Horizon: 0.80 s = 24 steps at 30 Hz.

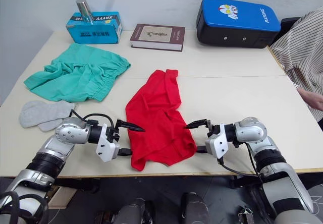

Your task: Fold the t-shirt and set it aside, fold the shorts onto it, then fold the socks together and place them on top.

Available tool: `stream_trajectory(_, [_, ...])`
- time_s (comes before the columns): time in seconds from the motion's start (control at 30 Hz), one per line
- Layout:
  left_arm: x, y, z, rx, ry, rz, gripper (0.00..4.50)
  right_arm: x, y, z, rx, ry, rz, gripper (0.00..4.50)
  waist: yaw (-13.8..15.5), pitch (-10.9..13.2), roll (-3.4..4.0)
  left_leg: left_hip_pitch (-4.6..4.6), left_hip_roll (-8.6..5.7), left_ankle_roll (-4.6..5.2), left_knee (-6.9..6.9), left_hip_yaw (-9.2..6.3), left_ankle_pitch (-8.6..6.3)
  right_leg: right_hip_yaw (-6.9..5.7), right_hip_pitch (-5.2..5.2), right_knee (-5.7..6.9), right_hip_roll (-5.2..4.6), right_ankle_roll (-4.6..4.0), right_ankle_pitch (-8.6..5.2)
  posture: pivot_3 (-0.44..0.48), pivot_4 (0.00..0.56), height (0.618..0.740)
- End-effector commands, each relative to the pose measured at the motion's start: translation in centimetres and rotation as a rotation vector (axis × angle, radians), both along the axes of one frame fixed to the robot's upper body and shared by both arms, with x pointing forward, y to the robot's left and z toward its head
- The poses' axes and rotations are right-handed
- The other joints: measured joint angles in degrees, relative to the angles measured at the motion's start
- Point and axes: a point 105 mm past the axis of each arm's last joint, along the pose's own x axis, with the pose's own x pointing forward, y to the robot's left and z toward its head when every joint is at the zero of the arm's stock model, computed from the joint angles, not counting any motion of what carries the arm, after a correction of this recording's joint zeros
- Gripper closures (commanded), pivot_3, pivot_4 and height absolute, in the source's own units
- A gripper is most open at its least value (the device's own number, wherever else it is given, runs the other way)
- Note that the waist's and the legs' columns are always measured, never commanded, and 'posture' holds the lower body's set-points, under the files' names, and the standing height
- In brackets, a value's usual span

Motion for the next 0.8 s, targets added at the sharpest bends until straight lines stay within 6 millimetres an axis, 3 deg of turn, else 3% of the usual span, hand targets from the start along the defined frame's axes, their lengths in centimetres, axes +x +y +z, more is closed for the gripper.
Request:
stream_trajectory(0.03, [-0.7, -0.5, -2.7, 0.092, 0.071, -0.024, 1.12, -1.3, 0.8, -3.2, -0.109, 0.081, 0.059, 0.0, 0.0, -0.08, 0.0, 0.01, 0.0, 0.0, 0.0, -0.01, 0.0, 0.0, 0.01, -0.01, 0.01, 0.0, 0.0, 0.0, 0.15, 0.74])
stream_trajectory(0.13, [-0.4, -0.8, -3.0, 0.1, 0.07, -0.016, 2.11, -1.2, 1.2, -3.2, -0.112, 0.079, 0.057, 0.0, 0.0, -0.2, -0.02, 0.11, 0.0, 0.0, 0.01, -0.02, 0.0, 0.0, 0.09, -0.01, -0.01, -0.01, -0.01, 0.0, 0.15, 0.74])
stream_trajectory(0.37, [-0.5, -0.4, -3.4, 0.11, 0.092, 0.005, 4.36, -1.6, 1.2, -3.8, -0.137, 0.115, 0.063, 2.29, -0.03, -0.32, -0.04, 0.18, 0.03, 0.0, 0.01, -0.08, -0.01, 0.0, 0.14, 0.06, -0.06, -0.06, -0.03, 0.0, 0.15, 0.74])
stream_trajectory(0.57, [-0.7, 0.0, -2.5, 0.04, 0.112, 0.039, 4.5, -2.0, 1.2, -3.5, -0.14, 0.12, 0.074, 4.41, -0.2, -0.33, 0.06, 0.16, 0.06, -0.04, -0.01, -0.07, -0.02, -0.01, 0.05, 0.13, -0.06, -0.15, -0.09, 0.0, 0.15, 0.74])
stream_trajectory(0.8, [-1.9, 1.1, -0.4, -0.13, 0.171, 0.095, 4.5, -2.5, 0.4, -2.0, -0.129, 0.155, 0.058, 4.46, -0.1, -0.11, 0.29, -0.09, 0.11, -0.09, -0.02, -0.07, -0.04, -0.04, -0.18, 0.13, -0.02, -0.22, -0.16, 0.0, 0.15, 0.74])
